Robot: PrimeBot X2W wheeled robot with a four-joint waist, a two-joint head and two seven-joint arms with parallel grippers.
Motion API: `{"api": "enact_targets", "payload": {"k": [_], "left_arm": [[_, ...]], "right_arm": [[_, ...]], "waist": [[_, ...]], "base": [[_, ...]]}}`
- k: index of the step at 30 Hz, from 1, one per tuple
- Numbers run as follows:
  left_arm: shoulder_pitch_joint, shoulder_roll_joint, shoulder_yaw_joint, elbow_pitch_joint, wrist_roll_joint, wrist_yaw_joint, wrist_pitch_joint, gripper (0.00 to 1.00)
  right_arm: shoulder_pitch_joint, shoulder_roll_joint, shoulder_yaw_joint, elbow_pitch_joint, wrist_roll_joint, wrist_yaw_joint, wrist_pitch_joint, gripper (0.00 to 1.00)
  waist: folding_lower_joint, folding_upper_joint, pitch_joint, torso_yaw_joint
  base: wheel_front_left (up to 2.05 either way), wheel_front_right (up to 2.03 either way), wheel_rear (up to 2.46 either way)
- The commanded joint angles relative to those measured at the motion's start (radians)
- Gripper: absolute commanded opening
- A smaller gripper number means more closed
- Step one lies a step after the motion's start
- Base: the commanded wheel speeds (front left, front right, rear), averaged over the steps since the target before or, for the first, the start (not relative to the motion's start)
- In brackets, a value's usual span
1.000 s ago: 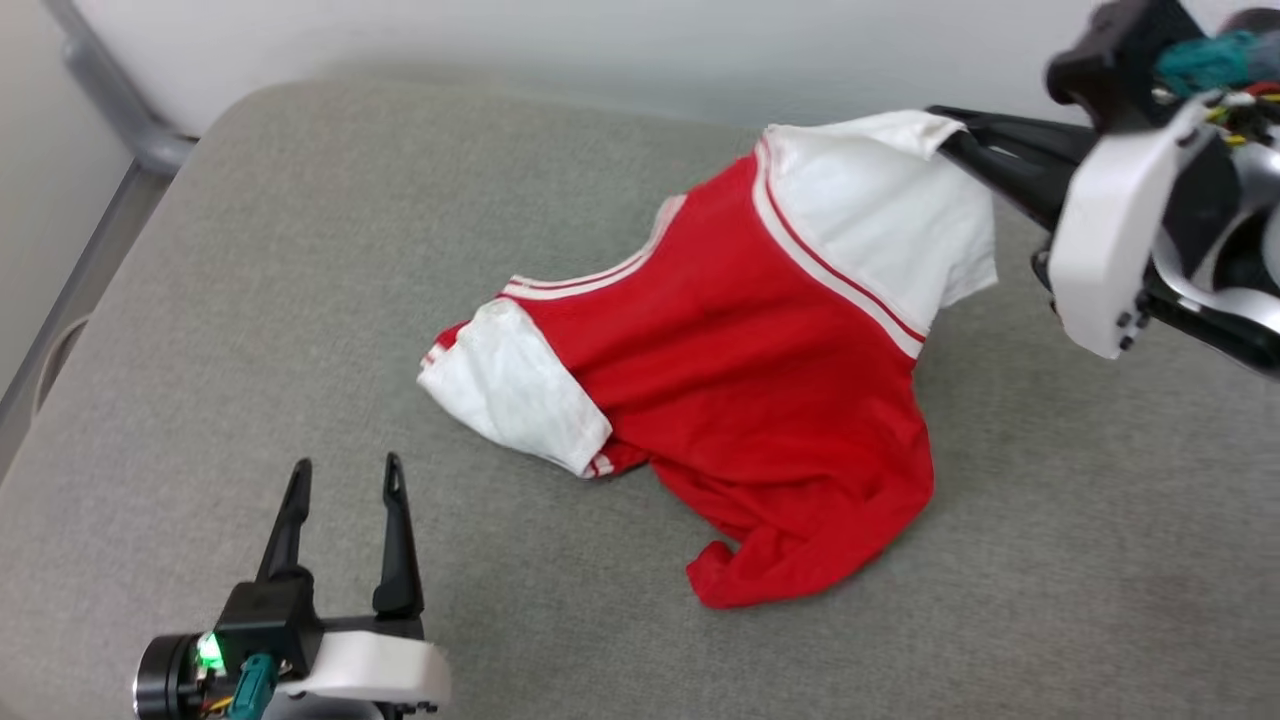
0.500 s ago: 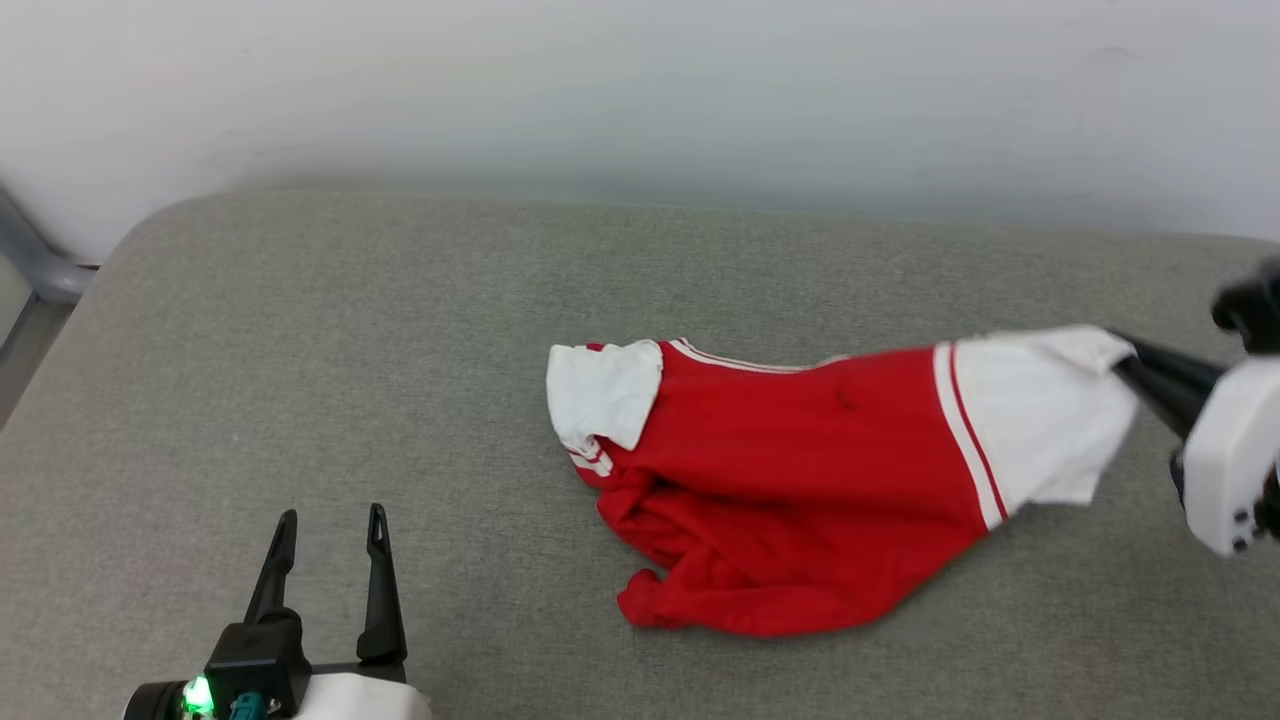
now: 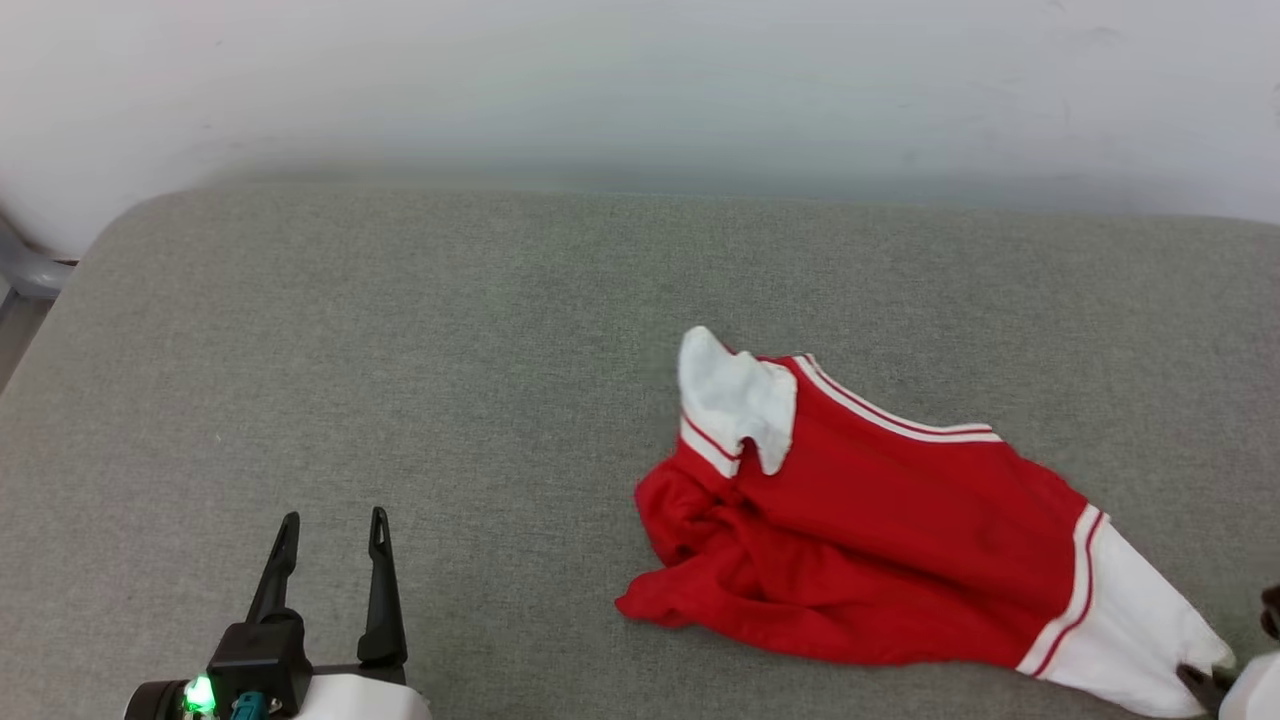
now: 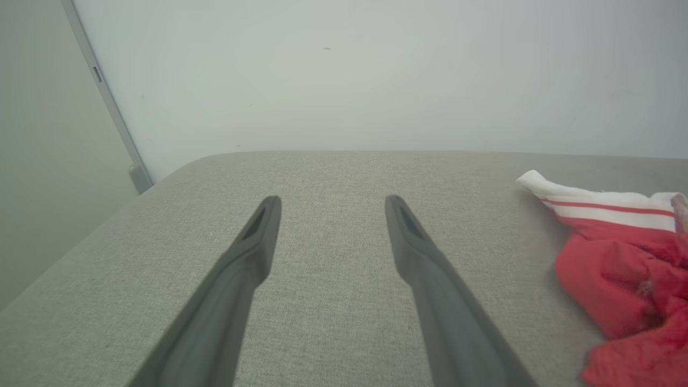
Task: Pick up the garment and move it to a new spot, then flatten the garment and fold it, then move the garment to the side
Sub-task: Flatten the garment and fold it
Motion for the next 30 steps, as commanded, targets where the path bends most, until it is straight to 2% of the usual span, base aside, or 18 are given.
{"api": "enact_targets", "payload": {"k": [1,5,6,7,8,14,19,25,30], "left_arm": [[-0.015,0.001,0.001,0.001,0.005,-0.003,-0.003,1.00],[-0.012,0.001,0.004,0.008,0.007,-0.007,-0.003,1.00],[-0.008,0.001,0.006,0.009,0.008,-0.007,-0.003,1.00],[-0.004,0.001,0.007,0.010,0.009,-0.007,-0.003,1.00],[-0.001,0.001,0.006,0.012,0.010,-0.008,-0.003,1.00],[0.005,0.011,0.006,0.016,0.018,-0.016,-0.003,1.00],[0.002,0.024,0.004,0.011,0.022,-0.026,-0.003,1.00],[-0.021,0.040,-0.006,0.016,0.029,-0.042,-0.003,1.00],[-0.057,0.060,-0.018,0.013,0.028,-0.064,-0.003,1.00]], "right_arm": [[0.026,0.013,-0.014,0.034,-0.014,-0.002,-0.011,0.00],[0.038,0.066,-0.031,0.078,-0.015,-0.001,-0.033,0.00],[0.033,0.075,-0.047,0.080,-0.017,-0.001,-0.051,0.15],[0.029,0.080,-0.063,0.077,-0.028,-0.001,-0.072,0.55],[0.025,0.085,-0.081,0.072,-0.039,-0.001,-0.098,1.00],[0.015,0.156,-0.221,-0.022,-0.145,-0.001,-0.275,1.00],[0.046,0.275,-0.313,-0.179,-0.263,-0.001,-0.370,1.00],[0.104,0.437,-0.368,-0.365,-0.384,-0.001,-0.441,1.00],[0.165,0.542,-0.363,-0.447,-0.456,-0.001,-0.476,1.00]], "waist": [[0.0001,-0.0001,0.002,0.002],[0.0001,-0.0001,-0.003,0.002],[0.0001,-0.0001,-0.008,0.001],[0.0001,-0.0001,-0.012,-0.001],[0.0001,-0.0001,-0.016,-0.002],[0.0001,-0.0001,-0.046,-0.011],[0.0001,-0.0001,-0.063,-0.020],[0.0001,-0.0001,-0.071,-0.024],[0.0001,-0.0001,-0.074,-0.026]], "base": [[0.00,0.00,0.00],[0.00,0.00,0.00],[0.00,0.00,0.00],[0.00,0.00,0.00],[0.00,0.00,0.00],[0.00,0.00,0.00],[0.00,0.00,0.00],[0.00,0.00,0.00],[0.00,0.00,0.00]]}}
